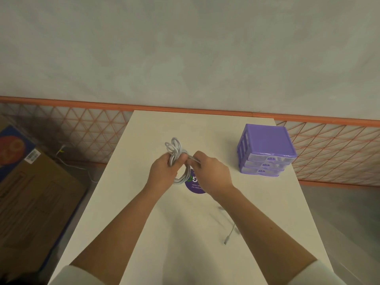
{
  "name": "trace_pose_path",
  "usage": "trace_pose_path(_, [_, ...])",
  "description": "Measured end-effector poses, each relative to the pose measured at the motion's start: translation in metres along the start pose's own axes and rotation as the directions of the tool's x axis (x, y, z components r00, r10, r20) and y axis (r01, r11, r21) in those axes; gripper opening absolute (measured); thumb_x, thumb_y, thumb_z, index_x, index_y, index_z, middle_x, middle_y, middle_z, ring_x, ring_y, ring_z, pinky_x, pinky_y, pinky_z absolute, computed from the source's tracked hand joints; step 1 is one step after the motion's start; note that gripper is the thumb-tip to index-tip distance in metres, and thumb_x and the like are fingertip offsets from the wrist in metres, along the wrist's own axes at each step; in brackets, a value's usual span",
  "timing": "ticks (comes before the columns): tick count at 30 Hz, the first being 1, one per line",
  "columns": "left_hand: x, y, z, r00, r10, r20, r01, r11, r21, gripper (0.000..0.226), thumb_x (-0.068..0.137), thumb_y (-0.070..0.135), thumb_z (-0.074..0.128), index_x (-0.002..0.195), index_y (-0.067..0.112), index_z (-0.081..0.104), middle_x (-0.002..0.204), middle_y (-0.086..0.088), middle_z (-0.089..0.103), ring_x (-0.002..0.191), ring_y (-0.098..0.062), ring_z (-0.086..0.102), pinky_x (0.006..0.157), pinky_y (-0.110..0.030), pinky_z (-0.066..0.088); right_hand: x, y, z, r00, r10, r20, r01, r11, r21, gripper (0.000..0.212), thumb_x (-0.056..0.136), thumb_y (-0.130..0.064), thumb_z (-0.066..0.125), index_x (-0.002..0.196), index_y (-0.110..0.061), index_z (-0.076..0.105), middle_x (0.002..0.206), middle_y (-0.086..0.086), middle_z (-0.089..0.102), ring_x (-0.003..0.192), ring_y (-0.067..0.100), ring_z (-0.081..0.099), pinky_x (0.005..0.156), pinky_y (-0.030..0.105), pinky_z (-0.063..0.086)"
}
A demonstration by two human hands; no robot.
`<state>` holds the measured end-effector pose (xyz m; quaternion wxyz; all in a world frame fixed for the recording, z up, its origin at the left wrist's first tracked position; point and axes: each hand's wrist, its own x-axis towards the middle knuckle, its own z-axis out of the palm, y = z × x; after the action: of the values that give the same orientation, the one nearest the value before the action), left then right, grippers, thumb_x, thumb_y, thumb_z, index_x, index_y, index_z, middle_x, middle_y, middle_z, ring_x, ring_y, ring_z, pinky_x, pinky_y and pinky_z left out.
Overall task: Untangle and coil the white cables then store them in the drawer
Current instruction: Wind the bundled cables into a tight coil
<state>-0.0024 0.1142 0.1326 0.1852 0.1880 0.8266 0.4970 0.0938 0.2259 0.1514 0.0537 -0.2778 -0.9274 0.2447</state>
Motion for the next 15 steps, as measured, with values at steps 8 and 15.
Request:
trace_pose_path(8, [0.0026, 0.0111, 0.0037, 1.0, -0.021, -0.002, 0.021, 0.999, -0.049, 0.046, 0.094, 0.057, 0.044, 0.097, 0.016, 0.063, 0.093, 0.012, 0.074, 0.059, -0.007, 0.058, 0.063, -0.023, 0.045, 0.0015, -0.009, -0.0076, 0.993, 0.117, -0.02, -0.112, 0.981, 0.159, 0.03, 0.101, -0.048, 0.037, 0.107, -0.023, 0.052, 0.085, -0.003, 0.063, 0.079, 0.021, 0.064, 0.071, 0.034, 0.054])
trace_pose_path(15, [-0.002, 0.012, 0.0058, 0.997, -0.038, -0.068, 0.029, 0.992, -0.122, 0.052, 0.097, 0.057, 0.035, 0.101, 0.014, 0.064, 0.085, 0.014, 0.073, 0.052, 0.003, 0.054, 0.056, -0.015, 0.042, -0.0015, -0.0095, -0.004, 0.992, 0.115, -0.048, -0.108, 0.985, 0.136, 0.038, 0.099, -0.058, 0.033, 0.097, -0.023, 0.049, 0.078, -0.003, 0.063, 0.073, 0.021, 0.062, 0.067, 0.034, 0.053])
